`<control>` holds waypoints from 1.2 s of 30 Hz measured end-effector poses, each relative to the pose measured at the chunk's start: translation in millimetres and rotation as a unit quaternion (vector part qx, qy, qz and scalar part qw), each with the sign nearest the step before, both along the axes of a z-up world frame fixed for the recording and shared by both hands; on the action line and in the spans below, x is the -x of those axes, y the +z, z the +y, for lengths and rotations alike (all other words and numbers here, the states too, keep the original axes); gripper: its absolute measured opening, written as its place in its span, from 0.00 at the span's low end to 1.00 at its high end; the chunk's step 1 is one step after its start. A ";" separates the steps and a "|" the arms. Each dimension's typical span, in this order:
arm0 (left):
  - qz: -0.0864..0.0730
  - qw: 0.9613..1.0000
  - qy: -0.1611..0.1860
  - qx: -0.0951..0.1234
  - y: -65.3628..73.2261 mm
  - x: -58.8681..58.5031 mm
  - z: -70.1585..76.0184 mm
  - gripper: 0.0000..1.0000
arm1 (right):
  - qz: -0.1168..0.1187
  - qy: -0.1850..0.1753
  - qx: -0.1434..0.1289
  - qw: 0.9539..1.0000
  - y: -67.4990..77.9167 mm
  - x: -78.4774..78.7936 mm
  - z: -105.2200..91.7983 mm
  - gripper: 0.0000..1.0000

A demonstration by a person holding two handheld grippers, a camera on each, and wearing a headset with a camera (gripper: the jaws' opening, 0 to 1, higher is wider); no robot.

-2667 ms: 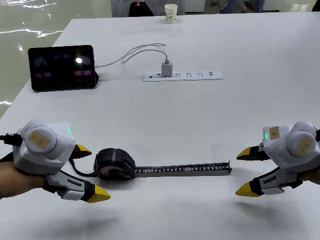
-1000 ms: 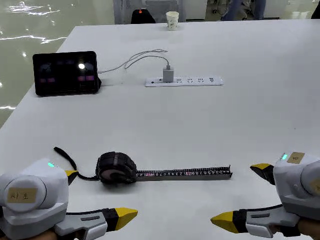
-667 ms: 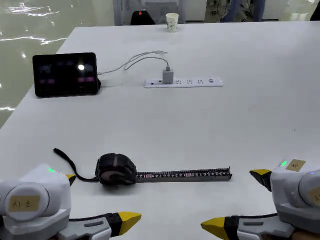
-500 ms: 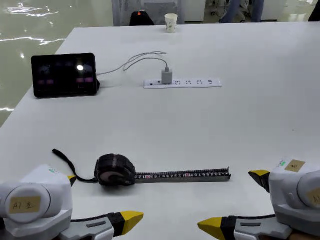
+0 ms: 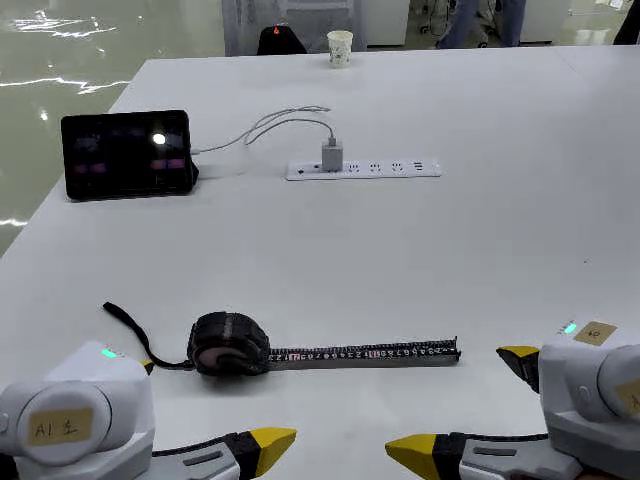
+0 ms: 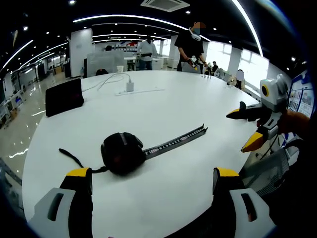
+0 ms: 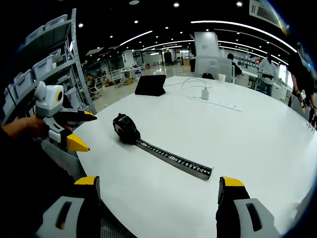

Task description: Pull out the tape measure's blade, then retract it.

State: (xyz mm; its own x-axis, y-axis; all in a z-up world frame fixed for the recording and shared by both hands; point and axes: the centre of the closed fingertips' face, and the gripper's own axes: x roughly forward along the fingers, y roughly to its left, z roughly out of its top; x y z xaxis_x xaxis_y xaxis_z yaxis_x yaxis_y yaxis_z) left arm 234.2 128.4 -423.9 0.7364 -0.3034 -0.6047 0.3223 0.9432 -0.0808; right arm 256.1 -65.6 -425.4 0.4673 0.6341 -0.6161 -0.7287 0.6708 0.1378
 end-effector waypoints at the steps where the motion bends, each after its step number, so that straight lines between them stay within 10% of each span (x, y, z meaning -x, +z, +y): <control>1: 0.001 1.000 -0.001 -0.001 -0.6 0.5 -0.6 0.99 | 0.000 0.000 0.001 1.000 -0.2 0.2 0.2 0.99; 36: 0.001 1.000 0.016 0.006 0.4 -1.6 -4.0 0.99 | 0.009 0.045 0.016 0.999 -7.8 7.7 3.8 0.97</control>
State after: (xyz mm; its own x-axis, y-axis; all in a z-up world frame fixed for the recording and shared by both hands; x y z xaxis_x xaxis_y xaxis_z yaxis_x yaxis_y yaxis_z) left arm 235.8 124.4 -423.6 0.7440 -0.2876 -0.6031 0.2921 0.9518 -0.0935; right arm 248.4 -61.9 -433.2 0.3982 0.6529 -0.6444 -0.7837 0.6072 0.1310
